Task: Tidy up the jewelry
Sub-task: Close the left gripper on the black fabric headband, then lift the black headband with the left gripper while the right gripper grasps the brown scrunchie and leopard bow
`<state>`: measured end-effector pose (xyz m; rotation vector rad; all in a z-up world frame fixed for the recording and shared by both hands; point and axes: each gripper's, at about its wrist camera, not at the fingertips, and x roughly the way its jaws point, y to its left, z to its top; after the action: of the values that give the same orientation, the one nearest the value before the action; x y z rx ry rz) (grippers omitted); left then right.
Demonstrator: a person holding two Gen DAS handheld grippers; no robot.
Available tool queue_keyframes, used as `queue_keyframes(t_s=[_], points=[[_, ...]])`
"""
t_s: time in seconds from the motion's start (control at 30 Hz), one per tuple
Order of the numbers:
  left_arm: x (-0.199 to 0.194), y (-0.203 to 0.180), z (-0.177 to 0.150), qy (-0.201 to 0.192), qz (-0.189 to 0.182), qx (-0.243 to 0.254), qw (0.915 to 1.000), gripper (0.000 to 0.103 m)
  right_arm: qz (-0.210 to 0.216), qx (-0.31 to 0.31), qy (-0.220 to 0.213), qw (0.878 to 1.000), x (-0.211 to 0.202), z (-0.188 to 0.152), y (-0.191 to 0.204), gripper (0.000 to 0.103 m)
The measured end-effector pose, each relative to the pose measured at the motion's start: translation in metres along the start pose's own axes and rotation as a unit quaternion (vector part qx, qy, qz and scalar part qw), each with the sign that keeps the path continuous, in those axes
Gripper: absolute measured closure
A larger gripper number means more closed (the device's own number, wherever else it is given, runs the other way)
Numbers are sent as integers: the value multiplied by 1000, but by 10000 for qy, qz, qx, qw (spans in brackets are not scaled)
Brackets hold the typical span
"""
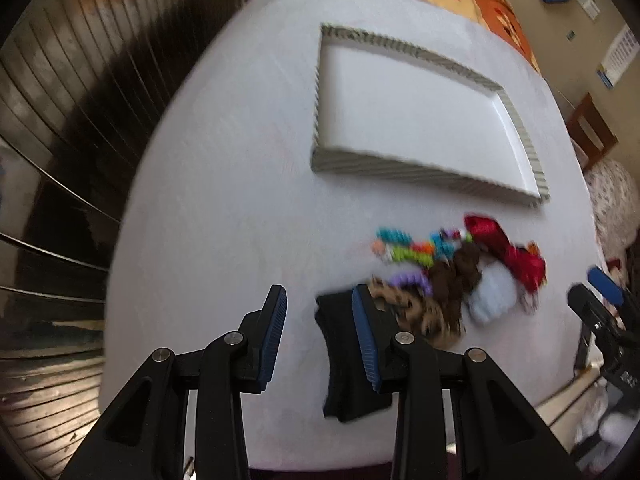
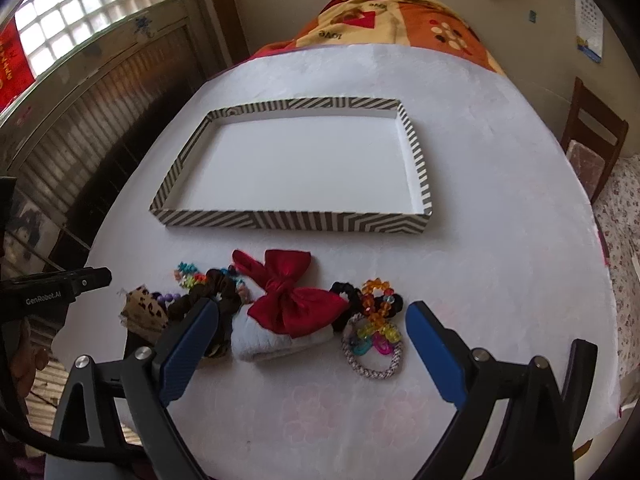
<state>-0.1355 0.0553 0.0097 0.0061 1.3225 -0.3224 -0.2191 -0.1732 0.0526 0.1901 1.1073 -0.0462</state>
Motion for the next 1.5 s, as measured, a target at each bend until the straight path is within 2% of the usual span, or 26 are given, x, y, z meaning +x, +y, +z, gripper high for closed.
queue_keyframes(t_s=[0.1,0.17,0.23,0.3,0.4,0.57,0.77,1.13,1.5], points=[[6,2,-9,285,-233,24,9993,90,133,-97,141,9998,4,-5,3,9],[10,3,-14,407,-245,75,9988,90,222,-128,269,9993,8,-8,5,11],[13,4,-18,499,-256,104,9984,90,516,-90,412,9978,13,-9,9,18],[17,5,-21,579,-316,77,9978,90,809,-142,478,9955,16,-9,18,20],[19,4,-25,634,-347,56,9974,90,762,-391,479,9952,19,-8,34,20],[14,2,-26,571,-253,92,9980,90,750,-436,471,9951,20,-1,35,20],[21,2,-25,638,-198,59,9977,90,900,-638,574,9922,25,0,46,20],[15,-3,-27,562,-76,167,9982,90,994,-555,648,9914,29,3,44,20],[29,-5,-27,813,-449,-72,9956,90,1042,-658,739,9896,41,6,54,20]])
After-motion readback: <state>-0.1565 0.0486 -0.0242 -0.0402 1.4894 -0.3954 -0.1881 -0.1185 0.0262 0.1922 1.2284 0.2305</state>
